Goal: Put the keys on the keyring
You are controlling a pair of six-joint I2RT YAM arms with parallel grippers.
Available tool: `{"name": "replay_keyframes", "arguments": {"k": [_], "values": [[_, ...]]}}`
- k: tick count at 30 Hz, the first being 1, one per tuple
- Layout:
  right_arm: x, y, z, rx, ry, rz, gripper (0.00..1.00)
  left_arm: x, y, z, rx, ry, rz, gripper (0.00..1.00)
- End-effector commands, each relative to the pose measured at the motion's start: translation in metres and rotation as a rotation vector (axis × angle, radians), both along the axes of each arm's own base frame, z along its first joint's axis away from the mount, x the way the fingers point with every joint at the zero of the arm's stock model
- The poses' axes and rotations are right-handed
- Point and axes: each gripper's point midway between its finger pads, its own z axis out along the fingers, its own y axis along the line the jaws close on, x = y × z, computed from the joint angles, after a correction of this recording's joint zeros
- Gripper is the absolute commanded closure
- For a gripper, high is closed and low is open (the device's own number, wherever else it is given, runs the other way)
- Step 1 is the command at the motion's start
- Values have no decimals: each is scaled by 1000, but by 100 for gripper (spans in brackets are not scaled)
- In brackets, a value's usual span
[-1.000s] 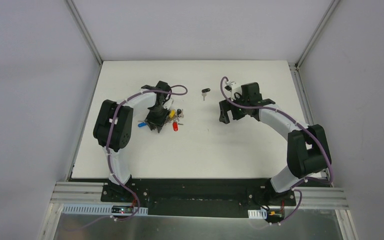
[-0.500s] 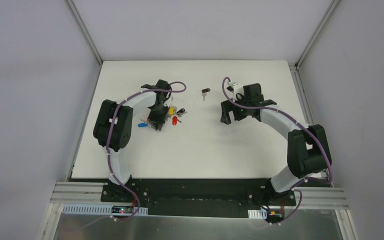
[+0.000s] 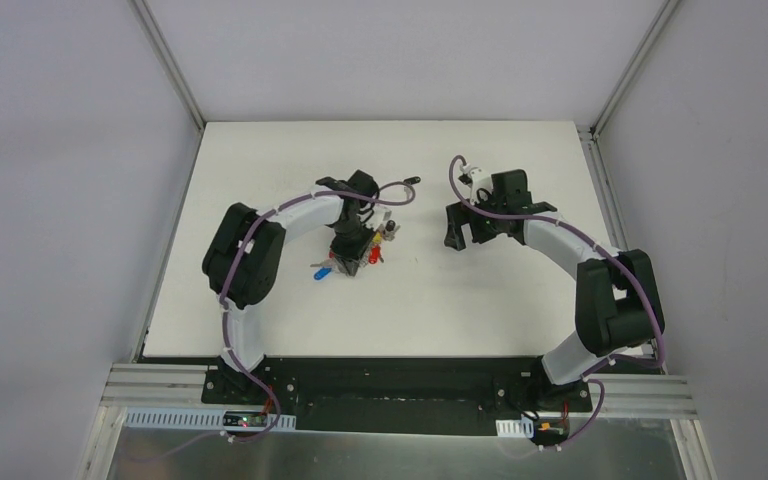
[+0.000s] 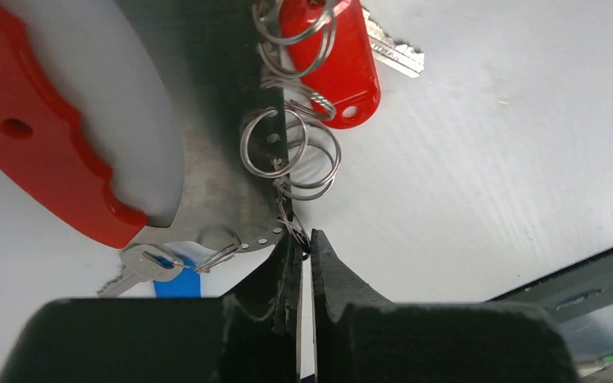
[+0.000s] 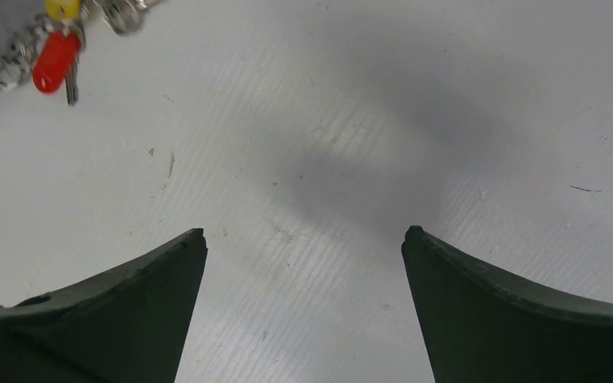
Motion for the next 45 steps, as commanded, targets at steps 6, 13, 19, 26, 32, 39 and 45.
{"name": "replay_keyframes", "arguments": {"k": [6, 13, 19, 26, 32, 39, 45], "values": [[4, 3, 18, 41, -49, 7, 3, -30, -49, 25, -83, 14, -259, 87], [4, 0, 18, 48, -49, 2, 3, -36, -48, 21, -92, 31, -280, 71], [4, 0, 16, 48, -43, 4, 3, -39, -54, 21, -123, 52, -284, 66], [4, -1, 13, 46, -30, 3, 3, -27, -61, 21, -116, 26, -296, 65], [5, -5, 15, 49, -36, -6, 3, -18, -68, 19, -122, 15, -298, 66], [5, -9, 16, 56, -33, -17, 2, -17, -71, 10, -125, 28, -290, 70], [6, -10, 13, 59, -20, -20, 2, -24, -68, 8, -130, 45, -296, 73]]}}
